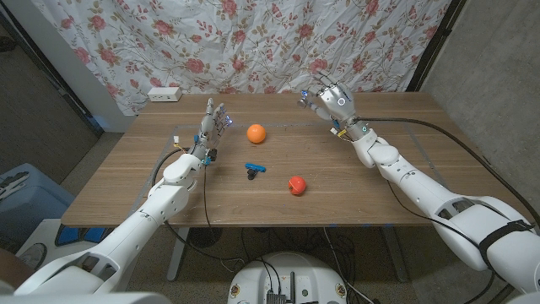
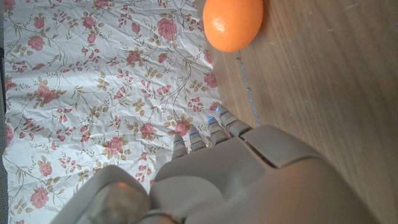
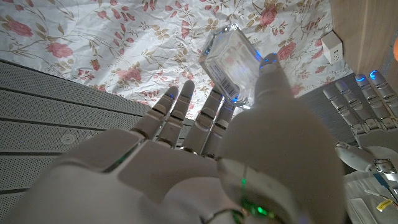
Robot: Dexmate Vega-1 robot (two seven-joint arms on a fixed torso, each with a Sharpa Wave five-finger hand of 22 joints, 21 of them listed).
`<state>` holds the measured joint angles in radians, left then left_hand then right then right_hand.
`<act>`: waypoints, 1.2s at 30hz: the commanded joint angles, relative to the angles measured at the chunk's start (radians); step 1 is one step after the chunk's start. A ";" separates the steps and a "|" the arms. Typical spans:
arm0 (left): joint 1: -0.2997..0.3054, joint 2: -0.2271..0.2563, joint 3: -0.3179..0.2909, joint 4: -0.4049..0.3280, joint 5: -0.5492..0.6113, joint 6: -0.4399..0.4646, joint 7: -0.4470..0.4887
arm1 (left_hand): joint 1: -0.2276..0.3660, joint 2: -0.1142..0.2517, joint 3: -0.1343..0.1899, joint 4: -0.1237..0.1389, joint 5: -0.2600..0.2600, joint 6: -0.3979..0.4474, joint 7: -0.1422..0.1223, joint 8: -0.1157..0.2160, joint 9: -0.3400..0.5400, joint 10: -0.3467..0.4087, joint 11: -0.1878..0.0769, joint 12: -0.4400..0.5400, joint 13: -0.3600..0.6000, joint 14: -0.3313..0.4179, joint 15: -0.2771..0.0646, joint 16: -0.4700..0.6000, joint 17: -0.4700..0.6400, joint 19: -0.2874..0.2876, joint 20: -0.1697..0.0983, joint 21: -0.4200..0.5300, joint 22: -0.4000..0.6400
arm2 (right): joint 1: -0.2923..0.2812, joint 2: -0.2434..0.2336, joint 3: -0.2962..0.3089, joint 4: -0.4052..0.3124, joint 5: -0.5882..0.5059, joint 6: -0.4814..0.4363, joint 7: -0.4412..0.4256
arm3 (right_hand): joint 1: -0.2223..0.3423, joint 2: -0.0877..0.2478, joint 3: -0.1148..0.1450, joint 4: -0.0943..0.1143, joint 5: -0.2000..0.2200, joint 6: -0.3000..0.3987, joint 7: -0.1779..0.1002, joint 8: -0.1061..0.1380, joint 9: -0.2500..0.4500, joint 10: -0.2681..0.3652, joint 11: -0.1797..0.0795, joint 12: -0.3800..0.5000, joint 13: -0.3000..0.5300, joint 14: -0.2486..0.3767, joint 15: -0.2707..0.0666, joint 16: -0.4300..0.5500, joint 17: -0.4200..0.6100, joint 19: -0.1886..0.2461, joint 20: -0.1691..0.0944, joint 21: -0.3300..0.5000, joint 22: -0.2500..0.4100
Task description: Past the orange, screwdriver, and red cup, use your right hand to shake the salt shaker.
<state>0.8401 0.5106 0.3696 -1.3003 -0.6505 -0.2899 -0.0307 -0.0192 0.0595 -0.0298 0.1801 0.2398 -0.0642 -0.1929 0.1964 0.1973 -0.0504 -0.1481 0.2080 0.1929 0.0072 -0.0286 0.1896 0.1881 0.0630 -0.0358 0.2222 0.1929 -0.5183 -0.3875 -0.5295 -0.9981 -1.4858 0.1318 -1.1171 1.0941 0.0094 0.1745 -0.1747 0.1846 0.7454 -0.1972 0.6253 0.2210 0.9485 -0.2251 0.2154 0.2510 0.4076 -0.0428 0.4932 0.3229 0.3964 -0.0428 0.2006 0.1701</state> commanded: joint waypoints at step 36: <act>0.000 0.000 0.000 0.000 0.000 0.000 0.000 | 0.000 0.101 -0.002 0.006 0.008 0.003 -0.007 0.005 0.006 0.000 -0.006 0.004 0.004 0.000 -0.106 0.005 0.006 0.004 -0.024 0.005 0.005 | 0.106 -0.110 -0.250 0.039 -0.017 -0.068 0.000 | 0.088 0.059 0.013 0.013 -0.005 0.060 -0.026 0.017 0.014 -0.020 0.003 -0.001 0.007 0.003 -0.149 0.019 0.014 0.010 -0.011 0.002 0.005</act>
<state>0.8404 0.5108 0.3696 -1.3004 -0.6506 -0.2899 -0.0306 -0.0192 0.0595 -0.0298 0.1801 0.2398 -0.0642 -0.1929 0.1964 0.1973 -0.0504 -0.1481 0.2081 0.1929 0.0072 -0.0286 0.1896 0.1881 0.0629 -0.0358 0.2222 0.1929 -0.4402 -0.4688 -0.7018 -0.9668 -1.5033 0.0819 -1.1170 1.1009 0.0027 0.1853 -0.1639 0.1808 0.7510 -0.1917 0.6261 0.2210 0.9355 -0.2197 0.2149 0.2534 0.4055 -0.0448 0.5070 0.3321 0.3963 -0.0428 0.2006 0.1700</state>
